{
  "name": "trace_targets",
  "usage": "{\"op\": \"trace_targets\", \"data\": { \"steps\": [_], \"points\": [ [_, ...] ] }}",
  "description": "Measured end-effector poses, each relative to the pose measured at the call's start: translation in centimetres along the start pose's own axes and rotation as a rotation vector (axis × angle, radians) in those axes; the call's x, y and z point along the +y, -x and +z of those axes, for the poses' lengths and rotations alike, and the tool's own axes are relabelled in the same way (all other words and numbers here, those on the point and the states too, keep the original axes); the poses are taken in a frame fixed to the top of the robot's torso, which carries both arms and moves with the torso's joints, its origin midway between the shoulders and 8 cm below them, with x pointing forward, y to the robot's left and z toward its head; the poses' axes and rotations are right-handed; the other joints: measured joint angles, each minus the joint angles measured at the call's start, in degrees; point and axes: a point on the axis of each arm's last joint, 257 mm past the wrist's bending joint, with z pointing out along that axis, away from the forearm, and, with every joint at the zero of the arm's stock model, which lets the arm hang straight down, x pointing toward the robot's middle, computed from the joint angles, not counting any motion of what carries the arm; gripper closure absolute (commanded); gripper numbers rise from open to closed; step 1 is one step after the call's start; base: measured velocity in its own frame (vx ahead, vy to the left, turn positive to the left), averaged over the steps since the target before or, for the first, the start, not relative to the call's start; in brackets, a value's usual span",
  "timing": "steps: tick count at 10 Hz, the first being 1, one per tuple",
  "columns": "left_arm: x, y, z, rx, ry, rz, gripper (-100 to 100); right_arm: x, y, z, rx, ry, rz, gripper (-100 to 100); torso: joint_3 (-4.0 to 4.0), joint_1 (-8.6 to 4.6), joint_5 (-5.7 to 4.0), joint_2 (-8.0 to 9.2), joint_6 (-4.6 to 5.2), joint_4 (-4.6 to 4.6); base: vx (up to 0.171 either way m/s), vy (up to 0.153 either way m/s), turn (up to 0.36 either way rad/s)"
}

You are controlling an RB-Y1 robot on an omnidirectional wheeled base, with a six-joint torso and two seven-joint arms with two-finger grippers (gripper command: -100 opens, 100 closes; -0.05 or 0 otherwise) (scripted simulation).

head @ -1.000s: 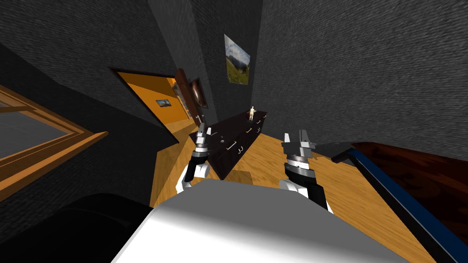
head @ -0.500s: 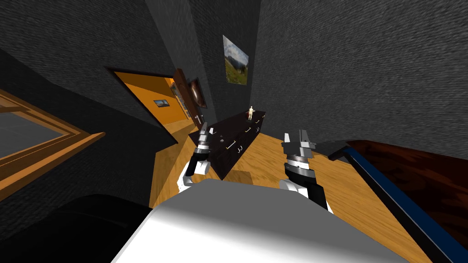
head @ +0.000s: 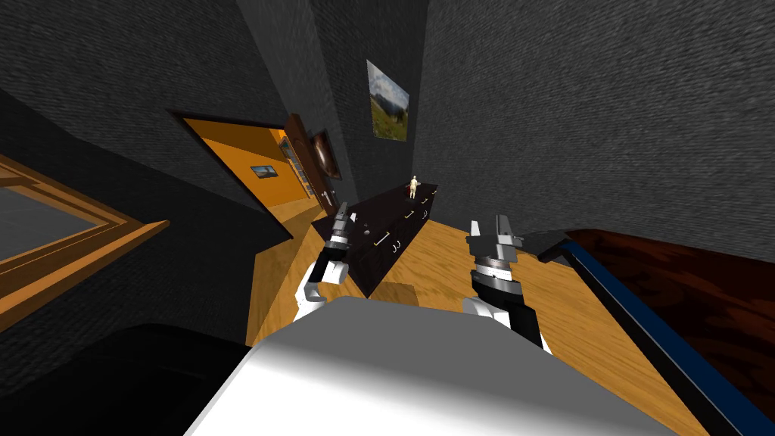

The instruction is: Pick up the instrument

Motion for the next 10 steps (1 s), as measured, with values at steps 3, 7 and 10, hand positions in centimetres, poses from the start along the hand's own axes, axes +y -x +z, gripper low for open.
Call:
{"op": "trace_targets", "data": {
  "steps": [3,7,10],
  "points": [
    [1.8,-0.1,1.0,0.01,0.064,-0.038,-100,0.0,0.0,0.0,0.0,0.0,0.0,0,0.0,0.0,0.0,0.01,0.0,0.0,-0.031,0.001,-0.024],
    [4.0,-0.2,1.8,0.015,0.15,-0.075,-100,0.0,0.0,0.0,0.0,0.0,0.0,0,-0.03,-0.01,0.0,-0.06,0.0,-0.01,-0.016,-0.001,-0.021],
    [5.6,-0.3,2.8,0.02,0.216,-0.117,-100,0.0,0.0,0.0,0.0,0.0,0.0,0,-0.02,-0.01,0.0,-0.03,0.0,-0.01,-0.022,-0.001,-0.014]
  ]
}}
